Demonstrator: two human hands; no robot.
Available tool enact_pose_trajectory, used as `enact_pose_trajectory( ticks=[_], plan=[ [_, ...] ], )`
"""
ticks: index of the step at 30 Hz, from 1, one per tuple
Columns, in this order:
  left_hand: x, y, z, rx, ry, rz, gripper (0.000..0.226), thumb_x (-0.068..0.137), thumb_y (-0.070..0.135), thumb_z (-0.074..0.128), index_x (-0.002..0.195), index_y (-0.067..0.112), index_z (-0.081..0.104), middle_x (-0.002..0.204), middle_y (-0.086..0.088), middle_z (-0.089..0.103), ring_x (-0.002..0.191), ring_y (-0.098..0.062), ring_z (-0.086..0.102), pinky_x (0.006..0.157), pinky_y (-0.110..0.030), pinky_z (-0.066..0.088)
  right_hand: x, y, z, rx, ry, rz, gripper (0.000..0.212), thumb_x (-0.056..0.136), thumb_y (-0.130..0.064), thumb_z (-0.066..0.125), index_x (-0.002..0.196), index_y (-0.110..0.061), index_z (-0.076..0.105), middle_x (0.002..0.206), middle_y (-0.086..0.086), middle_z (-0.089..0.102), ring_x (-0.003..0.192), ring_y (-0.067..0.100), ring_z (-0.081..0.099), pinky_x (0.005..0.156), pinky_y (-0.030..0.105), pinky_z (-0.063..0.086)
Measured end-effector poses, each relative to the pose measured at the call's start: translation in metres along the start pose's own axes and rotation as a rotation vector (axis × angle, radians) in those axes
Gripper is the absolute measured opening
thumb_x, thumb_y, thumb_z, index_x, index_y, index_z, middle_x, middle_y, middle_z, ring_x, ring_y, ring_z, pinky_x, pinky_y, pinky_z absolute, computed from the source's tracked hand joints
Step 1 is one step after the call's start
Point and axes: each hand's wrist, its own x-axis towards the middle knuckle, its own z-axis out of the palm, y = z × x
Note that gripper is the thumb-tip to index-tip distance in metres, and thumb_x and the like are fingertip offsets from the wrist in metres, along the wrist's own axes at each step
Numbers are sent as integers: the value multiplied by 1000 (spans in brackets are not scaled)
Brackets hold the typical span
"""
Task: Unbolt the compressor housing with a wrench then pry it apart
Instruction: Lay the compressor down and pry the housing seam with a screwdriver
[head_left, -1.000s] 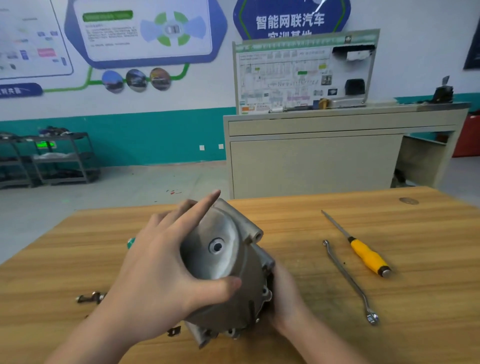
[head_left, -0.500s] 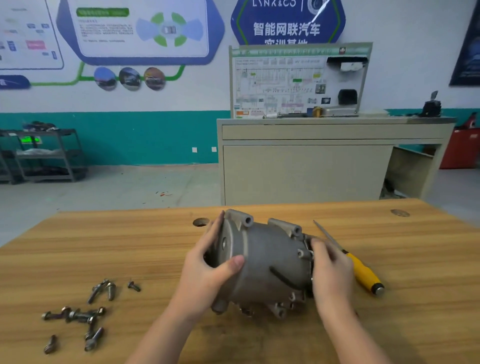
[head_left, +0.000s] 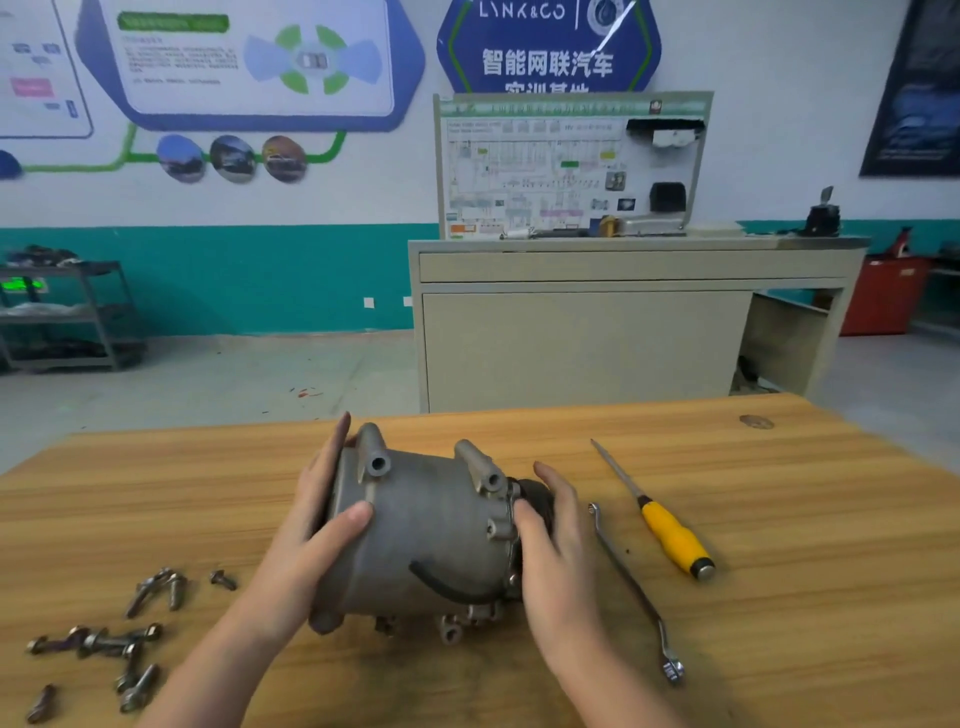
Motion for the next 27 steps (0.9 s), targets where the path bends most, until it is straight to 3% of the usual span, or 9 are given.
enact_pose_trajectory(
  ticks=[3,7,10,12,14,17,21,24,27],
  plan=[
    [-6,-9,-11,123,-38,71,89,67,69,57,144,48,17,151,30,22,139,8,22,114,-28,23,2,-4,0,106,-83,-17,34,99,-30,45,131,-38,41,129,-18,43,118,-10,39,100,14,28],
    [-4,-2,-34,290,-163,34,115,49,98,41,145,43,10,147,42,15,135,19,14,107,-7,18,6,-8,3,154,29,-3,31,93,-46,35,119,-35,48,115,-30,46,96,-34,39,74,-9,29],
    [1,20,-38,316,-121,-9,95,65,94,27,144,43,15,149,34,16,134,20,13,105,-1,14,28,-7,-25,-62,203,106,12,96,-33,51,106,-28,56,90,-12,63,78,-8,58,64,10,42],
    [7,36,-20,340,15,-18,82,76,81,28,147,43,15,152,28,14,138,12,14,108,-9,13,50,2,-64,-475,307,267,23,89,-37,58,105,-21,59,99,7,66,94,22,60,79,31,47],
    [18,50,6,582,97,65,76,83,75,30,148,36,24,152,18,26,140,0,19,113,-25,18,64,18,-100,-872,316,552,48,81,-49,65,115,-16,57,124,18,55,118,35,45,96,45,38],
    [35,57,34,1068,100,100,63,90,67,25,139,32,44,148,7,39,141,-14,26,114,-37,23,69,39,-118,-937,195,766,54,76,-47,70,116,-12,59,124,18,55,118,36,48,98,42,41],
    [32,47,37,1316,83,40,55,95,54,26,116,23,66,125,7,63,136,-18,36,102,-33,39,73,46,-111,-826,230,597,36,83,-38,68,84,-3,61,92,17,64,90,36,61,74,37,50],
    [20,46,29,1285,131,120,43,95,46,41,110,19,71,115,7,69,128,-23,48,100,-32,42,73,30,-111,-620,337,426,49,86,-48,62,63,-5,51,65,12,55,64,31,54,52,33,36],
    [12,51,28,1438,161,271,23,83,33,69,82,12,78,82,2,76,87,-23,71,86,-32,53,64,3,-105,-236,406,191,36,80,-46,70,67,-14,60,61,5,62,56,22,57,52,31,43]
  ],
)
